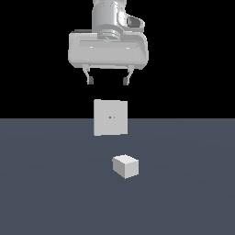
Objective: Plug the charger into the wall socket.
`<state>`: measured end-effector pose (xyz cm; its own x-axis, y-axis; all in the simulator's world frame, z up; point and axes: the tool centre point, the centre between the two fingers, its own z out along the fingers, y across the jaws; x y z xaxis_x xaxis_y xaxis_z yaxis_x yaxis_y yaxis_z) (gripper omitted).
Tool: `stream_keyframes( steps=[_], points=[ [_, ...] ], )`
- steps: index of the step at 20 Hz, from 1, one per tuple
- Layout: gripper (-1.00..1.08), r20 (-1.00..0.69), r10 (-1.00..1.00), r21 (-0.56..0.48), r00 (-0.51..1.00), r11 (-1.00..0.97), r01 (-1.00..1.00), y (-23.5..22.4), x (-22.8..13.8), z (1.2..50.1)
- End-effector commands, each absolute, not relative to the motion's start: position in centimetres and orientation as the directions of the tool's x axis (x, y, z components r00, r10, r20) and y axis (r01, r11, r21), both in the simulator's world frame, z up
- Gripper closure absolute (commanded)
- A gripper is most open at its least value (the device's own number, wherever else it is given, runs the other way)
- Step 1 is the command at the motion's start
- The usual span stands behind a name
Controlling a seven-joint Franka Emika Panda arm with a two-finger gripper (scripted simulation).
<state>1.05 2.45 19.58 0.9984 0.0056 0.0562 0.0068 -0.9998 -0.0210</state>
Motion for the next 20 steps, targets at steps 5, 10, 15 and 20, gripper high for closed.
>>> stream_keyframes(
  steps=[5,10,15,20],
  points=[
    [-0.92,0.059,0.014,-0.021,0.998,-1.000,0.015,2.4,0.9,19.4],
    [-0.92,0.070,0.048,-0.022,0.996,-0.999,0.050,2.4,0.1,18.7],
    [-0.92,0.090,0.107,-0.023,0.990,-0.994,0.110,2.2,-1.1,17.3],
    [-0.92,0.117,0.187,-0.023,0.976,-0.981,0.190,1.8,-2.7,15.5]
  ],
)
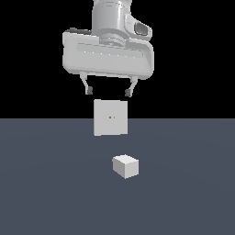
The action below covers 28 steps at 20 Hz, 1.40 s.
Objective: Plug the charger into the wall socket.
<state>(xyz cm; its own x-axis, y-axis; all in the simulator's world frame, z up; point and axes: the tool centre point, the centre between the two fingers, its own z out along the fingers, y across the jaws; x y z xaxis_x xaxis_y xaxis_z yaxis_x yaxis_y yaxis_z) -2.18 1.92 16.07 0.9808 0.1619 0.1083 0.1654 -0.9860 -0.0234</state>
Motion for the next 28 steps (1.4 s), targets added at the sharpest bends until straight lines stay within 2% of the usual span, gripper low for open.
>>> stream_keyframes(
  steps=[1,15,28],
  points=[
    [-0.92,0.122,0.204,-0.022,0.971,-0.978,0.208,1.7,-3.0,15.1],
    [-0.92,0.195,0.413,-0.009,0.890,-0.906,0.423,-0.1,-6.8,9.6],
    [-0.92,0.231,0.512,-0.001,0.827,-0.850,0.527,-1.3,-8.2,6.6]
  ],
)
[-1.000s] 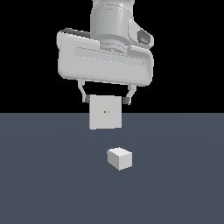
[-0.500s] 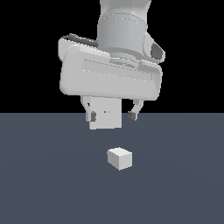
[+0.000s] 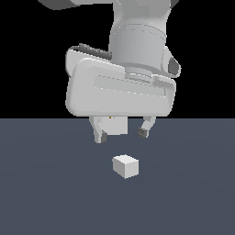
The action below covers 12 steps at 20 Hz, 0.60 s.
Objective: Plug the charger into the wall socket.
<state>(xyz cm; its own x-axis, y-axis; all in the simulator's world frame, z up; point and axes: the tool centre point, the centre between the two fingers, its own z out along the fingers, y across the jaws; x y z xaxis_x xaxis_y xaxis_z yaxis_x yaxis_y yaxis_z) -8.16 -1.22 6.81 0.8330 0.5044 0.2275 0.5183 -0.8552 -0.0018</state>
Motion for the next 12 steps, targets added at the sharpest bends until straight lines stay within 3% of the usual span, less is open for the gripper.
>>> stream_keyframes(
  steps=[1,12],
  points=[
    [-0.92,0.232,0.516,0.000,0.825,-0.848,0.530,-1.33,-8.27,6.48],
    [-0.92,0.233,0.521,0.000,0.821,-0.844,0.536,-1.47,-8.39,5.60]
  ],
)
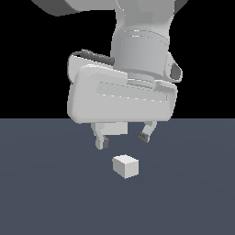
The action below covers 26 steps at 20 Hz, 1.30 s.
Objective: Plug the charger into the wall socket.
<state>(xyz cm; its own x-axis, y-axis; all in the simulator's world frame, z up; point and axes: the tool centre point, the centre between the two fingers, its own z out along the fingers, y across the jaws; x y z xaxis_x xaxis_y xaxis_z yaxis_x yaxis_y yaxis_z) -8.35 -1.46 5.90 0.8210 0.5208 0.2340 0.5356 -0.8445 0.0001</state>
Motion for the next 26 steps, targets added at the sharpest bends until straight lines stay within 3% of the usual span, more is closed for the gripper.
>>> stream_keyframes(
  steps=[1,15,16,26],
  points=[
    [-0.92,0.233,0.521,0.000,0.821,-0.844,0.536,-1.4,-8.4,5.3],
    [-0.92,0.233,0.524,0.000,0.819,-0.843,0.538,-1.5,-8.4,1.2],
    [1.08,0.233,0.524,0.000,0.819,-0.843,0.538,-1.5,-8.4,1.2],
    [1.08,0.233,0.524,0.000,0.819,-0.843,0.538,-1.5,-8.4,1.2]
  ],
)
